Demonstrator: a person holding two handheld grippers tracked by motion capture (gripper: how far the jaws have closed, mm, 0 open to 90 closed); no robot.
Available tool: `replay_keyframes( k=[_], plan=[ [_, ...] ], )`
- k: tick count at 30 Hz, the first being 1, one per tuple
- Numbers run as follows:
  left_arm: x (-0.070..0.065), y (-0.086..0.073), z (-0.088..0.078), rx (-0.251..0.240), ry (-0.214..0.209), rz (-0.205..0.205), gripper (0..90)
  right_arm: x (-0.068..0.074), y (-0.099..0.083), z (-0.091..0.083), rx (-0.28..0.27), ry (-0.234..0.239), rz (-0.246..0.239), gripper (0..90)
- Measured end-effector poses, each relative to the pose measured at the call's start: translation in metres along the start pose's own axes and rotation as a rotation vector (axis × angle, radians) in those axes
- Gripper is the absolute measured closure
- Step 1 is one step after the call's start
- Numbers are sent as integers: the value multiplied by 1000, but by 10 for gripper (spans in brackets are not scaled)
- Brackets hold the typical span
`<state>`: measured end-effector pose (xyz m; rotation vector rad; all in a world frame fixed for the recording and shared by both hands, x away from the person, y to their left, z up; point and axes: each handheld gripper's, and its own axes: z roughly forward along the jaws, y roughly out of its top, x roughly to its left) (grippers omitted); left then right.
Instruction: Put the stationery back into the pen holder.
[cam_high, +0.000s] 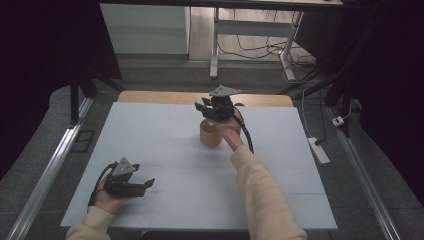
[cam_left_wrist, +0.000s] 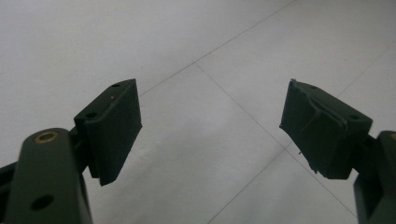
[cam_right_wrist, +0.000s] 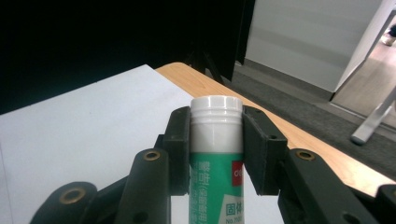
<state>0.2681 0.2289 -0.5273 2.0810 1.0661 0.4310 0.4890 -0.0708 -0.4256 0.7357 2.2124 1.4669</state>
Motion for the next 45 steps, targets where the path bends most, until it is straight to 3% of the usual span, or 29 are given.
replay_keyframes(
  k=[4, 12, 15, 19, 24, 38, 45],
  plan=[
    [1, -1, 0, -3, 0, -7, 195, 1, -4, 7, 13, 2, -2, 642],
    [1, -1, 0, -2, 0, -5, 196, 0, -4, 4, 13, -6, -1, 629],
    [2, -1, 0, -1, -1, -5, 196, -3, -7, 2, 48, -21, 12, 490],
    [2, -1, 2, 4, -2, -2, 196, -5, -8, -10, 57, -47, 4, 424],
    [1, -1, 2, 6, 1, 0, 196, -10, -7, -25, 50, -51, 11, 415],
    [2, -1, 1, 5, 7, -3, 196, -9, -20, -54, 43, -6, 8, 414],
    [1, -1, 0, -3, 8, -3, 197, -5, -37, -79, 55, 8, -8, 410]
  ],
)
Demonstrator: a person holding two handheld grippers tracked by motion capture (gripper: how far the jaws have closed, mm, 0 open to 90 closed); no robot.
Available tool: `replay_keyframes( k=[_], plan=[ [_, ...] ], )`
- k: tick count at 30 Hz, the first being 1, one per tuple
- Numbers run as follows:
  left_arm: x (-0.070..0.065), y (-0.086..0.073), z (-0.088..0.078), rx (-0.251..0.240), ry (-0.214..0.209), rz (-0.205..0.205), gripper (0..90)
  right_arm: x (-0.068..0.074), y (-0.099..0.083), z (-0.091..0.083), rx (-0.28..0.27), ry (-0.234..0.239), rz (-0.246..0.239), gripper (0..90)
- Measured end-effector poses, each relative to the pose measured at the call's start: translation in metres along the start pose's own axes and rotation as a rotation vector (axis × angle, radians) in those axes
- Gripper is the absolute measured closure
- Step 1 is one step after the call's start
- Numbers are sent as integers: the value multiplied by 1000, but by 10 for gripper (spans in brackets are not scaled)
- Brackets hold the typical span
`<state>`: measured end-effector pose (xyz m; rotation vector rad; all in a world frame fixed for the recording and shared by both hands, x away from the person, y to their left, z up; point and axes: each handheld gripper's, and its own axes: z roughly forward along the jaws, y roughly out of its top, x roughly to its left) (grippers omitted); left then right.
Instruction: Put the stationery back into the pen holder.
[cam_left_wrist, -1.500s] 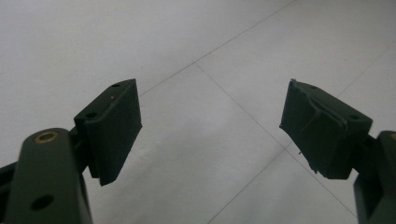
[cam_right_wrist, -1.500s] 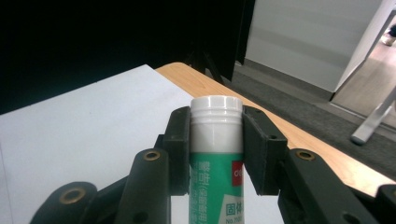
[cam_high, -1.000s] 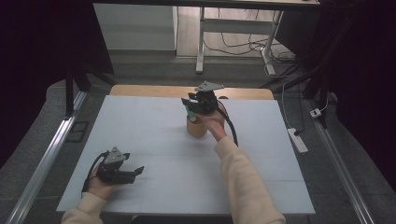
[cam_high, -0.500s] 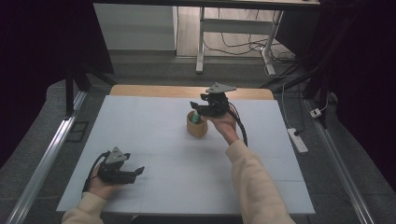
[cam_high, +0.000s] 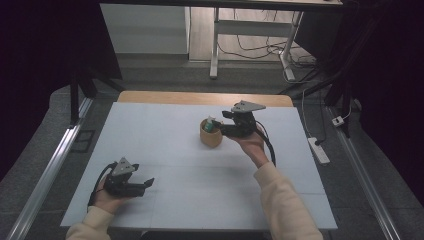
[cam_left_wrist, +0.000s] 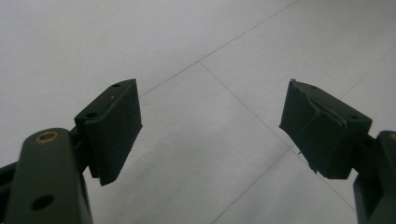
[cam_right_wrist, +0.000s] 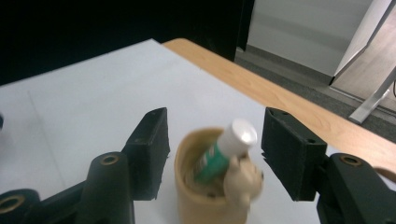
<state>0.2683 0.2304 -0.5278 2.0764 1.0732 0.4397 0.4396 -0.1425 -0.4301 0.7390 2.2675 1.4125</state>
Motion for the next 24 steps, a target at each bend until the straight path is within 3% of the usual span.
replay_keyframes(
  k=[13, 24],
  plan=[
    [-1, 0, -1, -7, -1, 3, 199, 5, -44, -50, 35, -22, -4, 404],
    [0, 0, -1, -11, -7, -1, 200, 5, -89, -88, 96, -62, 22, 401]
  ],
)
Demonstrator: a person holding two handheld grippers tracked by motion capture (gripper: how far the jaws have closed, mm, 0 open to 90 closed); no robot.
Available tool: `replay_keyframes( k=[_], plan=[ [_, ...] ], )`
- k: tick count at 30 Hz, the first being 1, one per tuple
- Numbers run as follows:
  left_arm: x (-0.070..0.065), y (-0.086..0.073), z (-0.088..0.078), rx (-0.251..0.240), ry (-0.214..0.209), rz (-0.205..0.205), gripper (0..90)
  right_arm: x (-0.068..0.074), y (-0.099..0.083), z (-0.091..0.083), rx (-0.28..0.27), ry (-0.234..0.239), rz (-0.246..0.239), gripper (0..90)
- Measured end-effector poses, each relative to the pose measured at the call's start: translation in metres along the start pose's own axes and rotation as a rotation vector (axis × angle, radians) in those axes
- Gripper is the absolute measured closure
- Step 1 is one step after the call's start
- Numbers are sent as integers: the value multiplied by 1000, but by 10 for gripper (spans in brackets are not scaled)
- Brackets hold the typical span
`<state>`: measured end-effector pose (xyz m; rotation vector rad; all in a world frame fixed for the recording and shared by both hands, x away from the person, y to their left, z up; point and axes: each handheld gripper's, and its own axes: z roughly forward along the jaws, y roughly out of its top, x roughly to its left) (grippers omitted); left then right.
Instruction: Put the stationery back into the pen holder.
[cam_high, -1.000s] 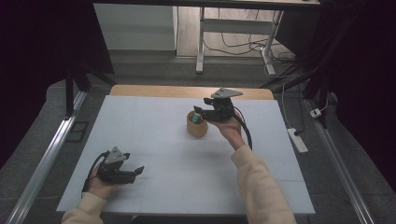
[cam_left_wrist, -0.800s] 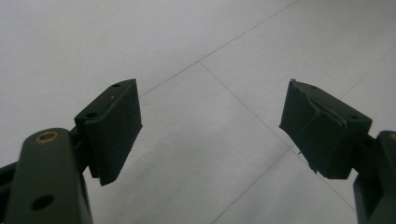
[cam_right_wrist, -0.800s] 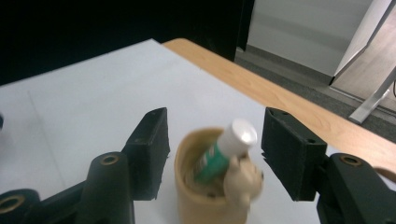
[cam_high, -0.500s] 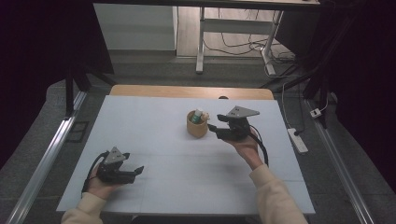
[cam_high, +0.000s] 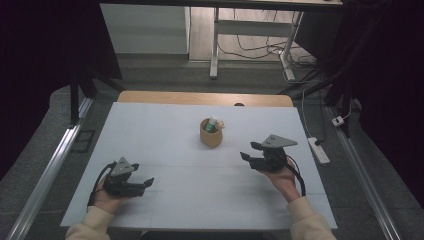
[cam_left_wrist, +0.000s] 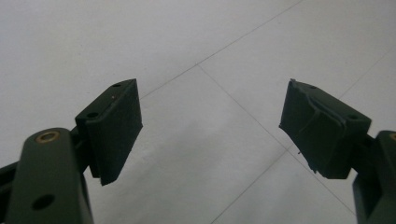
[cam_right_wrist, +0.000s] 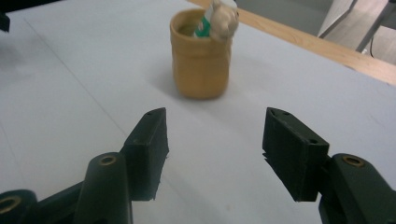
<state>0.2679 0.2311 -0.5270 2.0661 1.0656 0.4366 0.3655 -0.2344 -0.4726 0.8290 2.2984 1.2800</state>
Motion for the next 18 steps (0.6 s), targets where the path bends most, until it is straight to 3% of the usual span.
replay_keyframes(
  k=[5, 14, 18],
  plan=[
    [0, 0, 0, -2, -1, 3, 200, 0, -20, -15, 30, -22, -17, 398],
    [-1, 0, -1, -4, -1, 6, 201, -4, -51, -38, 71, -50, 8, 389],
    [-2, 0, -2, -6, -1, 9, 202, -6, -64, -47, 79, -57, -16, 385]
  ],
)
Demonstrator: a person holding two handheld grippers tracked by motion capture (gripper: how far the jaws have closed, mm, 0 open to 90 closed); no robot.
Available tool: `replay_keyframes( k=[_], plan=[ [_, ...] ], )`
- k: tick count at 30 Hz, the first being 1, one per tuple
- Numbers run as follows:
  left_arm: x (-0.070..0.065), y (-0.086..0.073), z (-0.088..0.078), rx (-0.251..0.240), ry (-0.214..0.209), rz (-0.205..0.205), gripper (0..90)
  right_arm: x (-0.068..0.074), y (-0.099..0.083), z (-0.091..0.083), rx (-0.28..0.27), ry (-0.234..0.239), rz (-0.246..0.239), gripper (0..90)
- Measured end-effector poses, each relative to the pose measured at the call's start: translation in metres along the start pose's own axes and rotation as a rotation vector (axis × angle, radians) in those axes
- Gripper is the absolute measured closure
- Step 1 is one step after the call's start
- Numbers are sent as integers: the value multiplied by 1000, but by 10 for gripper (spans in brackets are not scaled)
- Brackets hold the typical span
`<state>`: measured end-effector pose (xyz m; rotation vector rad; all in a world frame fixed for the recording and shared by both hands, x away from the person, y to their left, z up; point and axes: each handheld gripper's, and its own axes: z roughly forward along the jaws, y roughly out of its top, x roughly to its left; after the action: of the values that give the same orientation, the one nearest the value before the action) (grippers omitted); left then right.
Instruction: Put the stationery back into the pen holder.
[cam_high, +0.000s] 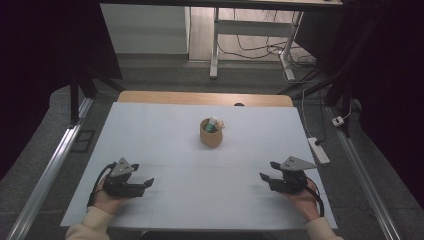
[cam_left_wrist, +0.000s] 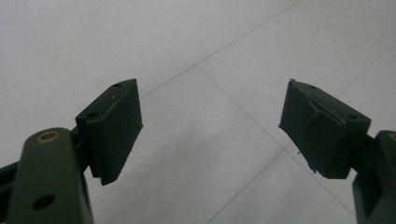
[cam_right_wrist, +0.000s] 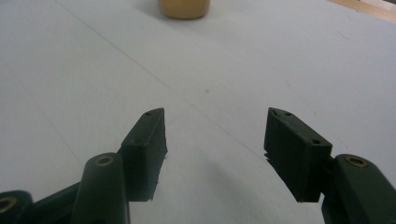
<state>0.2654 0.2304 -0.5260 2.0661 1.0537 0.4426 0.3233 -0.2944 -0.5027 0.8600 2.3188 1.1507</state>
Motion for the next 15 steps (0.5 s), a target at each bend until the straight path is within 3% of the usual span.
replay_keyframes(
  k=[15],
  plan=[
    [-4, 1, -4, -16, 8, 11, 204, -5, -8, -2, -8, -2, -10, 374]
  ],
)
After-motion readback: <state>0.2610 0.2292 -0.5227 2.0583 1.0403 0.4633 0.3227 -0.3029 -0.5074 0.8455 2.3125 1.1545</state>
